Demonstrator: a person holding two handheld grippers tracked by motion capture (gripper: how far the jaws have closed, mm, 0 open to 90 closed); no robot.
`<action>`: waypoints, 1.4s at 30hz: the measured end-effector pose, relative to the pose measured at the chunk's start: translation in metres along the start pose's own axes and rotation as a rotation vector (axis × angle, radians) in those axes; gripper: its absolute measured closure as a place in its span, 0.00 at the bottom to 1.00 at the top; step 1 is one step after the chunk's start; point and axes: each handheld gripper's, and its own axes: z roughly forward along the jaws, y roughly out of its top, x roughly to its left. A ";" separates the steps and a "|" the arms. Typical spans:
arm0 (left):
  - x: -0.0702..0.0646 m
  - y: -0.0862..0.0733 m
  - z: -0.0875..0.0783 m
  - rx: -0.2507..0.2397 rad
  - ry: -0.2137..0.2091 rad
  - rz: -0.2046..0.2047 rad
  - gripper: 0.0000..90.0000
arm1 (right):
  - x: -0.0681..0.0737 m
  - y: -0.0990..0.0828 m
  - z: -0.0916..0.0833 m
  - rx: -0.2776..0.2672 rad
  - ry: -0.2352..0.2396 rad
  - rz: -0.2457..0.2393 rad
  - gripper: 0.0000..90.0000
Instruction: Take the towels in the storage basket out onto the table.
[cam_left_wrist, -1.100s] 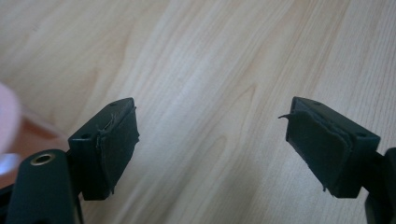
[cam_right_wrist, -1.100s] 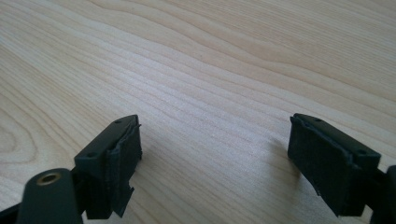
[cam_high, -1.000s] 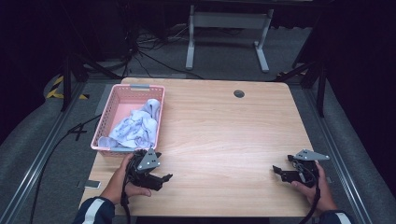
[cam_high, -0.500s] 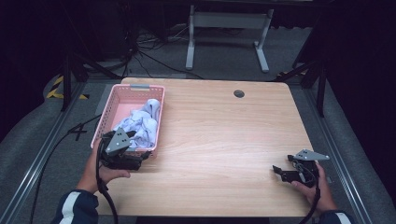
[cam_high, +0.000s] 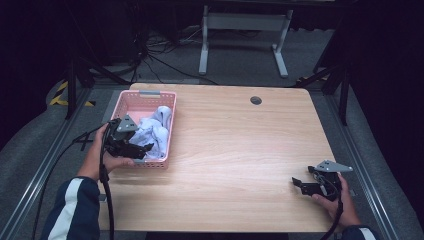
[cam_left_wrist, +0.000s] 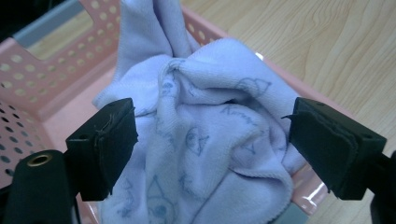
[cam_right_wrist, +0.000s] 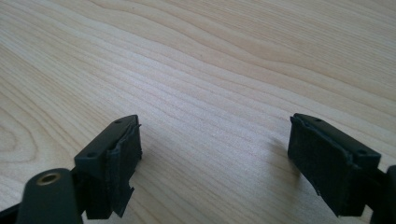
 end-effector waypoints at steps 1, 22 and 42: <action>0.001 0.001 0.004 0.008 0.010 0.003 0.17 | 0.000 0.000 0.000 0.000 0.000 0.000 0.20; 0.040 0.012 0.093 0.402 -0.158 -0.151 0.00 | 0.000 0.000 0.000 0.003 -0.005 0.007 0.18; 0.043 0.016 0.092 0.374 -0.134 -0.187 0.63 | 0.000 0.000 0.001 0.003 0.007 -0.007 0.18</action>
